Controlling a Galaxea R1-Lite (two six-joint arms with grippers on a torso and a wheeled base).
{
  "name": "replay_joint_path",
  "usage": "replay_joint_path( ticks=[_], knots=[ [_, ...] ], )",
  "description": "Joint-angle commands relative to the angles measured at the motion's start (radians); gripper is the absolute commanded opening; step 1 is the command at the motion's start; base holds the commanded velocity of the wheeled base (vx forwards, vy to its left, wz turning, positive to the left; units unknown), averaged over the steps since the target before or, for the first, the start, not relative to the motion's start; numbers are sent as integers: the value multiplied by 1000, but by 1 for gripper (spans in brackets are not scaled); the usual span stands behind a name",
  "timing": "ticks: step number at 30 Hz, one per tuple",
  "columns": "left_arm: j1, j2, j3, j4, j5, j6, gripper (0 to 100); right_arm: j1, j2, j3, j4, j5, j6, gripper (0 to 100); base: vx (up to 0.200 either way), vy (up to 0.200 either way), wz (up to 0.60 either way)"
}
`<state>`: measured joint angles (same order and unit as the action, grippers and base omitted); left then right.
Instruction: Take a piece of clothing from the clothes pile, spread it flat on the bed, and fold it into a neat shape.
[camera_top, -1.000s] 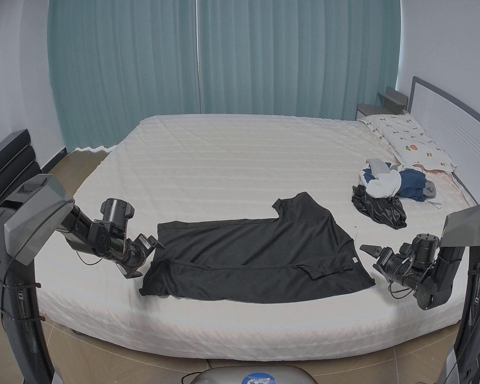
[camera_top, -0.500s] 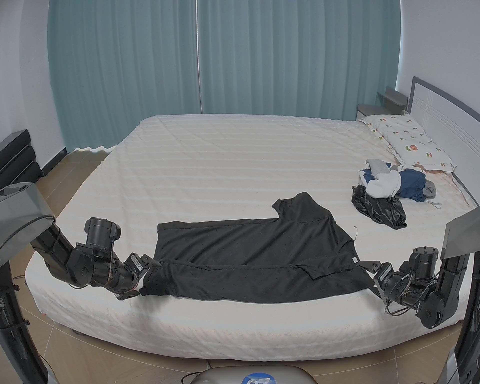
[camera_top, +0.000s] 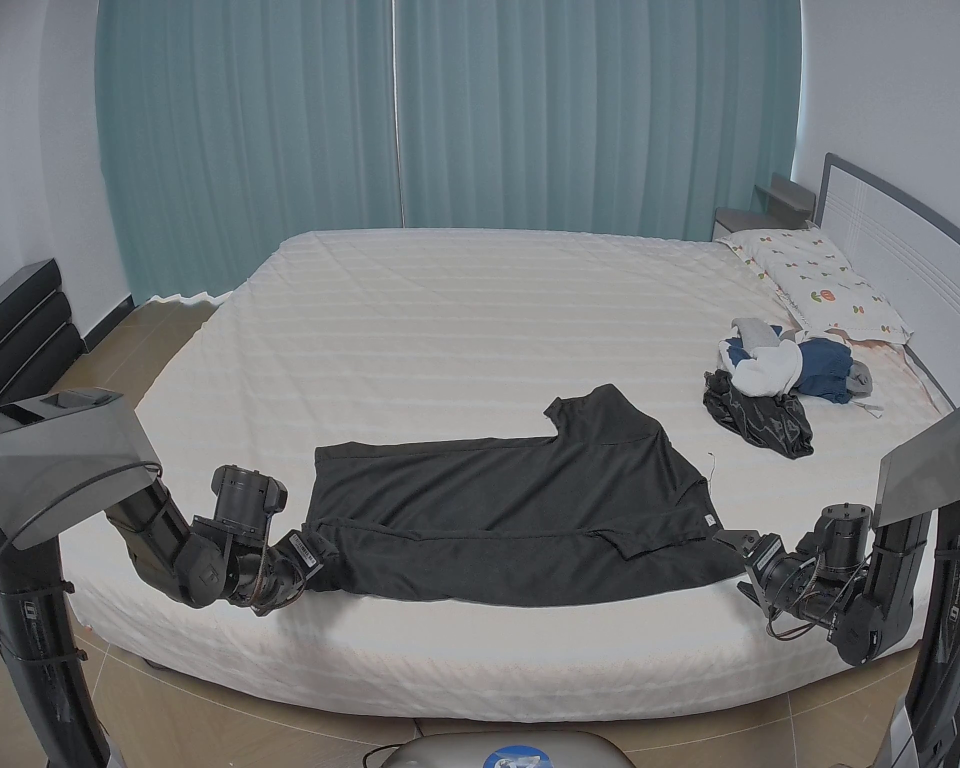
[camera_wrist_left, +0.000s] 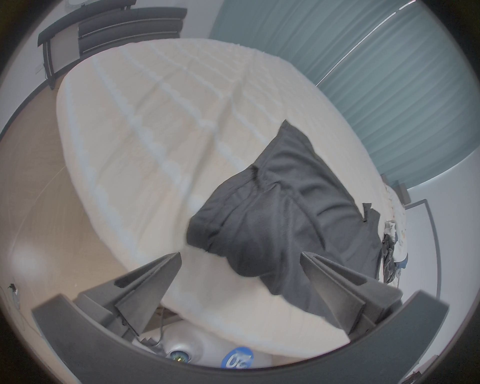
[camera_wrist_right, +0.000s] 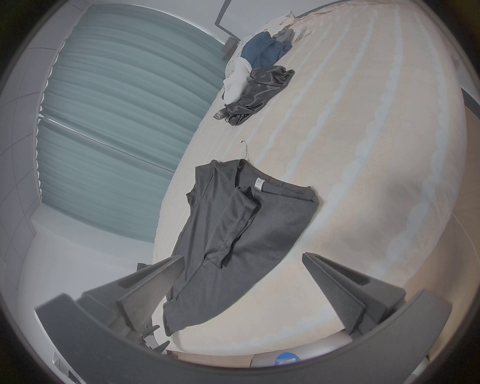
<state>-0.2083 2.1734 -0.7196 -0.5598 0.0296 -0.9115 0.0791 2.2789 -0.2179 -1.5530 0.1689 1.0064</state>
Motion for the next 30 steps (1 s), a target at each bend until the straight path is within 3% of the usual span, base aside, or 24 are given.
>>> replay_joint_path(
  ticks=[1, 6, 7, 16, 30],
  knots=[
    [-10, 71, -21, -61, 16, 0, 100, 2, 2, 3, -10, 0, 0, 100, 0, 0, 0],
    [-10, 94, -26, -109, 26, 2, 100, 1, 1, 5, -12, 0, 1, 100, 0, 0, 0],
    [-10, 92, -24, -107, 35, 2, 0, 1, 2, 5, -10, 0, 1, 100, 0, 0, 0],
    [9, 89, 9, -109, 141, -3, 0, 4, 4, 14, -12, 0, 0, 100, 0, 0, 0],
    [18, 57, 71, -112, 151, 0, 0, 11, 10, 28, -12, -8, -2, 100, 0, 0, 0]
  ],
)
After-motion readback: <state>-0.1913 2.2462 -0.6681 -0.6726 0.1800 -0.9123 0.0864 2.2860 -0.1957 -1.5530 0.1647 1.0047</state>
